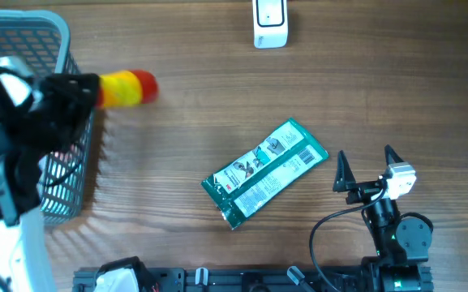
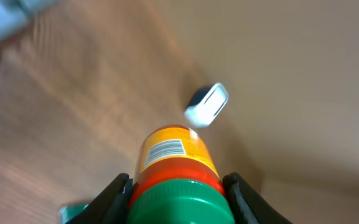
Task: Scan the item barcode
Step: 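Carry the sauce bottle out of the basket toward the scanner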
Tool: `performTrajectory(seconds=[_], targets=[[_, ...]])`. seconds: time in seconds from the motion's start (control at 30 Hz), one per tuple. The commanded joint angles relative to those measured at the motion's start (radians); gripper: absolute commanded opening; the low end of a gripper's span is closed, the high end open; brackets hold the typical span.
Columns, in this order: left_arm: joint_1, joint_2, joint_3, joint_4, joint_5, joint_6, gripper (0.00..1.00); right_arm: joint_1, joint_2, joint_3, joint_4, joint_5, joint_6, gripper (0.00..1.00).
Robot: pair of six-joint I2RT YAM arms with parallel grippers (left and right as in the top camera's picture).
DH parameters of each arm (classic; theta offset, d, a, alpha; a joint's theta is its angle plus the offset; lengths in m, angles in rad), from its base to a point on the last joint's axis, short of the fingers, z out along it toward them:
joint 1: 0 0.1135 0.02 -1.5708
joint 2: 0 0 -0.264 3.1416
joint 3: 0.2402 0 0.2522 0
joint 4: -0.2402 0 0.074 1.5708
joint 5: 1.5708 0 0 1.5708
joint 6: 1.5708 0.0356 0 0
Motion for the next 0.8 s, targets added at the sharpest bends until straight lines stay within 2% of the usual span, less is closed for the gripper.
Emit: performTrajectory(seconds=[0.0, 0.2, 0.43, 0.53, 0.77], targets=[[-0.113, 0.072, 0.003, -0.053, -0.124, 0.049, 0.26, 0.004, -0.003, -0.001, 0.005, 0.018, -0.006, 1.0], [-0.225, 0.203, 0.003, -0.119, -0.198, 0.053, 0.28, 0.004, -0.003, -0.001, 0.005, 0.018, -0.006, 1.0], [-0.307, 0.365, 0.001, -0.106, -0.248, 0.052, 0.25, 0.004, -0.003, -0.001, 0.005, 0.018, -0.006, 1.0], [-0.351, 0.43, 0.001, -0.094, -0.323, 0.053, 0.22, 0.004, -0.003, -0.001, 0.005, 0.018, -0.006, 1.0], [-0.504, 0.533, 0.001, -0.033, -0.551, 0.052, 0.24, 0.004, -0.003, -0.001, 0.005, 0.018, -0.006, 1.0]])
